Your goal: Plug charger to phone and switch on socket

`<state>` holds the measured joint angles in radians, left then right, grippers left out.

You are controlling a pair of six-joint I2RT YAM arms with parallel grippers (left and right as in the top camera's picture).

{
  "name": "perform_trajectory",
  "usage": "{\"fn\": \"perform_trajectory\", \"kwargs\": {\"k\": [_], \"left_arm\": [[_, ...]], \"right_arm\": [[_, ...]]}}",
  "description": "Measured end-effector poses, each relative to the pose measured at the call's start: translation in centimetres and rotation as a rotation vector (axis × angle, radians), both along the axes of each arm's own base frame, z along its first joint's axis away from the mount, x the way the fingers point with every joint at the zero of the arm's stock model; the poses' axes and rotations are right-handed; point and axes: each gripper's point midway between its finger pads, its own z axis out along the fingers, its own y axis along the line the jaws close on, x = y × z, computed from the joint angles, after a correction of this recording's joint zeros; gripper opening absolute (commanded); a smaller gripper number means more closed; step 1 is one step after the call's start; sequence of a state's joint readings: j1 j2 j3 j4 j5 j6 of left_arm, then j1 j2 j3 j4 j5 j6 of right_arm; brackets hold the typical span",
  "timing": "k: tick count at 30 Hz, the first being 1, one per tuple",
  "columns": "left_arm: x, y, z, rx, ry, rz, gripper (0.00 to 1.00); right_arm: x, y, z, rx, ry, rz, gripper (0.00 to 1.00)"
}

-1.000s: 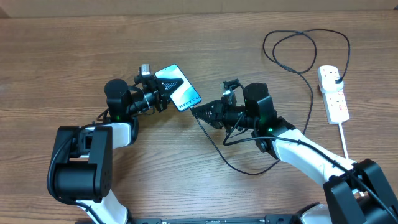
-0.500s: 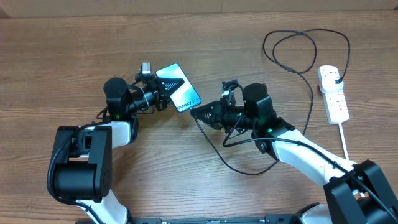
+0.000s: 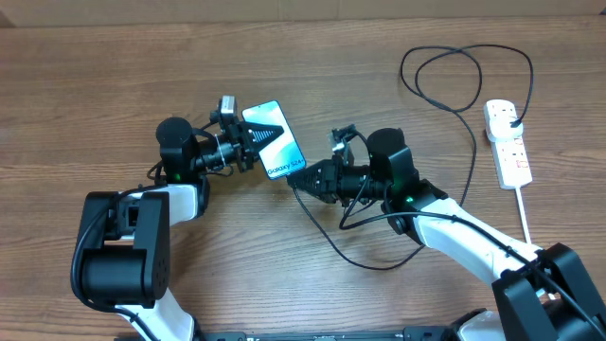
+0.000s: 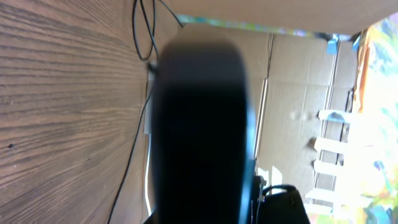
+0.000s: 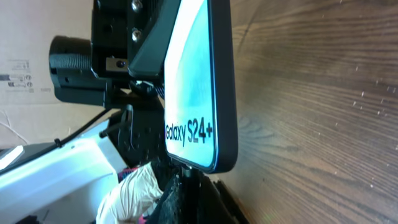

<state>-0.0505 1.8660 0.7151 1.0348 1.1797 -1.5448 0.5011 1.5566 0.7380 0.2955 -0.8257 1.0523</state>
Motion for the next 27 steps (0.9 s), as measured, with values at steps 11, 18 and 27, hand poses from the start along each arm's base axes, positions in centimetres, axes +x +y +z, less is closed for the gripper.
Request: {"fn": "perform_trajectory", "kwargs": {"k": [11, 18, 27], "left_arm": [[-0.8, -0.3, 0.1, -0.002, -0.012, -0.049, 0.04], [-2.4, -0.8, 0.3, -0.014, -0.015, -0.148, 0.04], [-1.5, 1.3, -1.5, 0.005, 0.069, -0.086, 0.04]], "right_arm": [[-0.8, 0.2, 0.1, 0.006, -0.021, 0.052, 0.26], [0.7, -2.6, -0.3, -0.052, -0.086, 0.003, 0.53], [-1.4, -9.7, 6.8, -0.152, -0.370, -0.101, 0.80]]}}
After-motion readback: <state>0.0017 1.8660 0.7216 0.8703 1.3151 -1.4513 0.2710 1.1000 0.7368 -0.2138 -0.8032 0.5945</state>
